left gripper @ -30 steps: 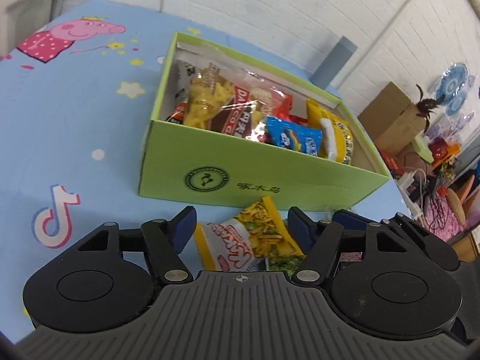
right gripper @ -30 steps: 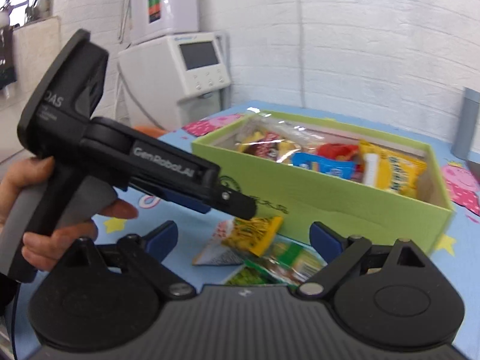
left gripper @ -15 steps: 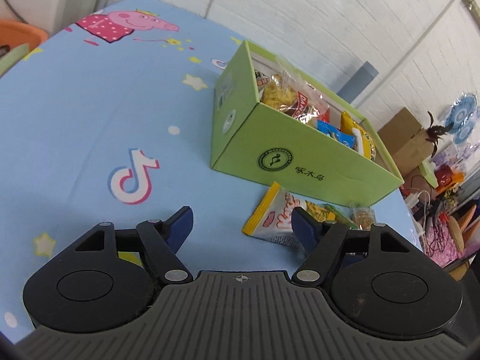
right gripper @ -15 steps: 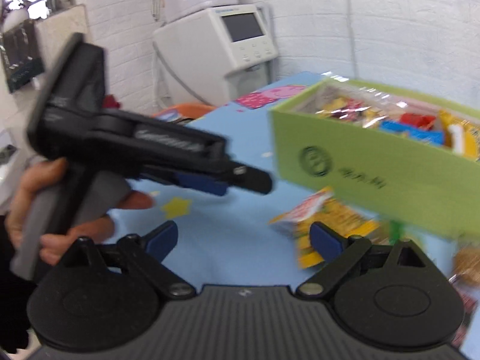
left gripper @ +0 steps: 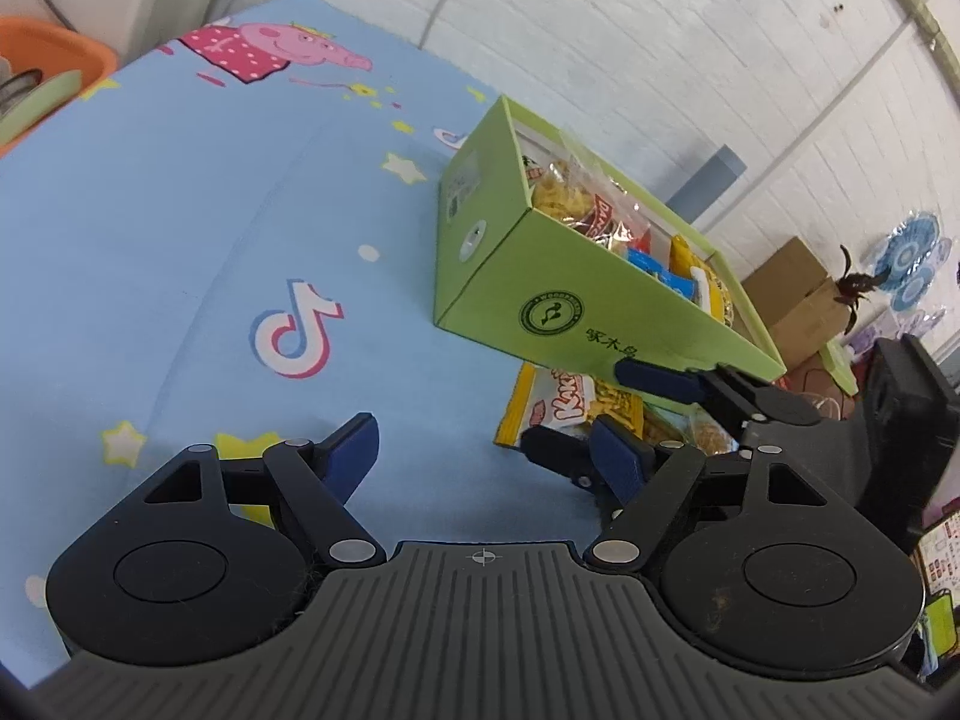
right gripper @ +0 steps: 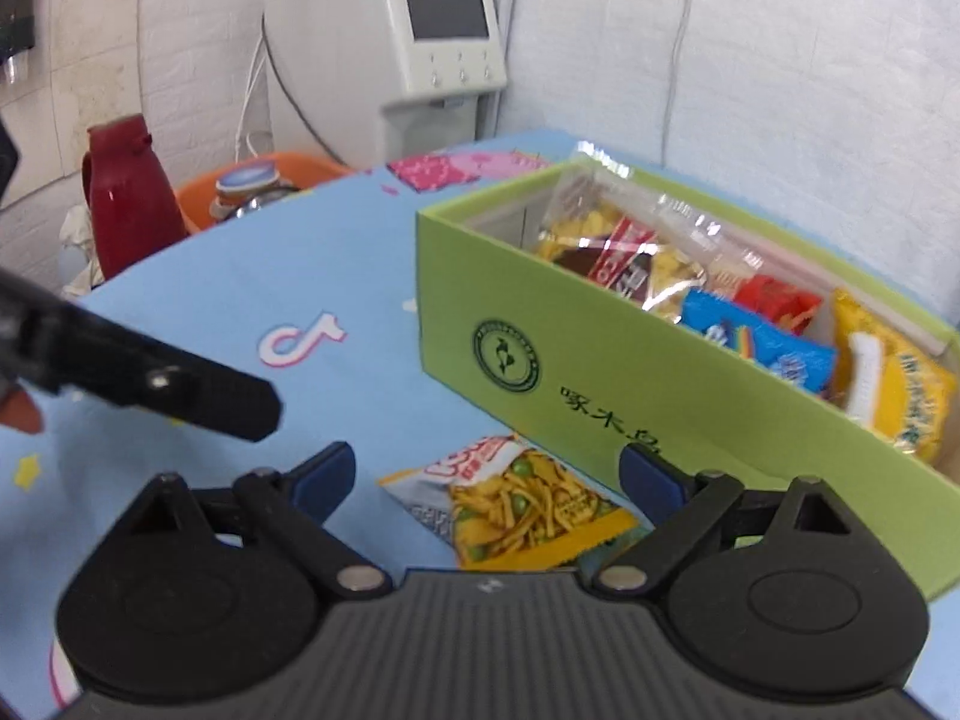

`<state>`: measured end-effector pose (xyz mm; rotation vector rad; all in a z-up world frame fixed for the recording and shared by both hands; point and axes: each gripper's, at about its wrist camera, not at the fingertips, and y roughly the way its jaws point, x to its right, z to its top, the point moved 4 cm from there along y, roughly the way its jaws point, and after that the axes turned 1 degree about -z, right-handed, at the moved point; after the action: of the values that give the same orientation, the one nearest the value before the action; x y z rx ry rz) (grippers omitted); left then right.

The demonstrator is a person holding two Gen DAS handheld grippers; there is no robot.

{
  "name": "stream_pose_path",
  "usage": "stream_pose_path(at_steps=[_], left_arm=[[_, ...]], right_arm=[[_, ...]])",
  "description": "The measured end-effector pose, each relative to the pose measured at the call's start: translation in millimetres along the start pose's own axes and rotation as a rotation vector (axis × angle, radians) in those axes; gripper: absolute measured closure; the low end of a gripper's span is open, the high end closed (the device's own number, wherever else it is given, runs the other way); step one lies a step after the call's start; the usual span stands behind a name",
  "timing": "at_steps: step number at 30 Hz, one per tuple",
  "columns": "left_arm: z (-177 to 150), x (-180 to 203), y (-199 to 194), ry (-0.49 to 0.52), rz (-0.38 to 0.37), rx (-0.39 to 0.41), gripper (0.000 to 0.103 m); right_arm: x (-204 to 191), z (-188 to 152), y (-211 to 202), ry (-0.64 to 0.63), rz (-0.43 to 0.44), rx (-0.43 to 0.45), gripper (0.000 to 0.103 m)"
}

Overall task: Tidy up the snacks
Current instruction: 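Reach the left gripper to the yellow-and-white stick snack bag and grasp it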

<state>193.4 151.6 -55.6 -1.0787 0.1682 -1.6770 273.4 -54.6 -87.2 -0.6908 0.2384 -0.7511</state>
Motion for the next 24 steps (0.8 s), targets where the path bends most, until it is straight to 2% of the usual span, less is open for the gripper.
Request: stream_pose_path(at_steps=[3,8,12,15,19,22,24], left_arm=[[2,-3,1,-0.013,-0.006,0.001,0.036],[1,-9,0,-0.021,-0.001,0.005,0.036],[1,-5,7,-0.026,-0.026,-0.026,0.036],[3,4,18,-0.021,-0.063,-0.06,0.036],[6,17,39,0.011,-0.074,-0.098,0.036],[7,26,54,0.04,-0.057,-0.123,0.04],[5,29,61,0.064,-0.052,-0.133,0.052]], right_arm=[[-1,-4,12,0.033,0.052,-0.033,0.009],[-29,-17,-10,0.054,0.138,-0.009,0.009],[-45,-20,-21,0.015,0.111,0.009,0.009],[-40,-22,-22,0.055,0.058,0.012,0.009],[-34,-24,-23,0.113,0.053,0.027,0.009],[-30,-26,-17,0.135,0.048,0.025,0.009],[-28,-30,-14,0.138,0.049,0.022,0.01]])
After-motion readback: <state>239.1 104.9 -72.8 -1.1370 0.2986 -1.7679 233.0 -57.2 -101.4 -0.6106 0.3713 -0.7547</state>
